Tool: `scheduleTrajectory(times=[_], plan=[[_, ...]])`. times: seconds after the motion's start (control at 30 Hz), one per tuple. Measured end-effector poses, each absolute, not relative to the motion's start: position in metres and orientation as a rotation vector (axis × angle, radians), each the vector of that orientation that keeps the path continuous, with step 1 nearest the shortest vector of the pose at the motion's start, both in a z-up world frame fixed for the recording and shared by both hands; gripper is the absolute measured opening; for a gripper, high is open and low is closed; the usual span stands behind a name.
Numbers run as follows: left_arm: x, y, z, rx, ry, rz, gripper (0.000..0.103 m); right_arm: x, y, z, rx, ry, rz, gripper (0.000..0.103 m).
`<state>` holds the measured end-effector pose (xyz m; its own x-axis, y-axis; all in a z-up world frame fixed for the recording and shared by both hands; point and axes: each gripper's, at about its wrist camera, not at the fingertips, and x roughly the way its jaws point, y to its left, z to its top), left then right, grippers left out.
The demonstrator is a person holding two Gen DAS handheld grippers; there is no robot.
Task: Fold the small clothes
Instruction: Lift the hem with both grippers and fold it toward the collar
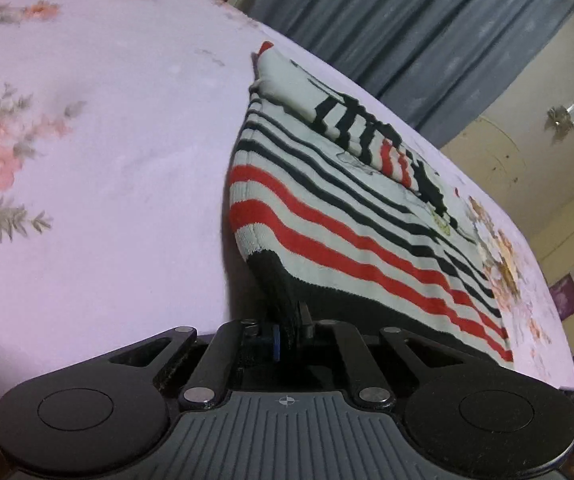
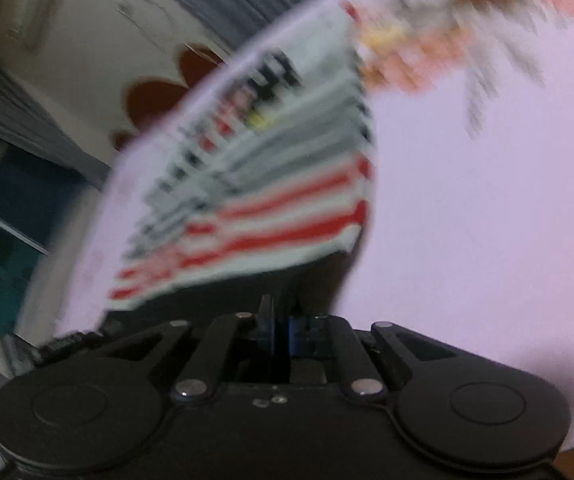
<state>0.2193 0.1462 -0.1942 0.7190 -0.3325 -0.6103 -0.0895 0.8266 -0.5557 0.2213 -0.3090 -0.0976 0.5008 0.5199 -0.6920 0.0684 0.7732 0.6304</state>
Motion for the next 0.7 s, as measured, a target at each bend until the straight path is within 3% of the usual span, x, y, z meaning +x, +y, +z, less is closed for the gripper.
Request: scheduleTrajectory(times=[0.37,0.7], plan=[[0.234,0.153,-0.135,-0.617,0.622,-0.151,0.006,0.256,-0.317,-0.043,0.625,0.836,0.32,0.006],[0.369,0.156,-0.078,-0.636,0.555,-0.184,0.006,0.375,-0.328,0.001,0.587,0.728,0.251,0.006]])
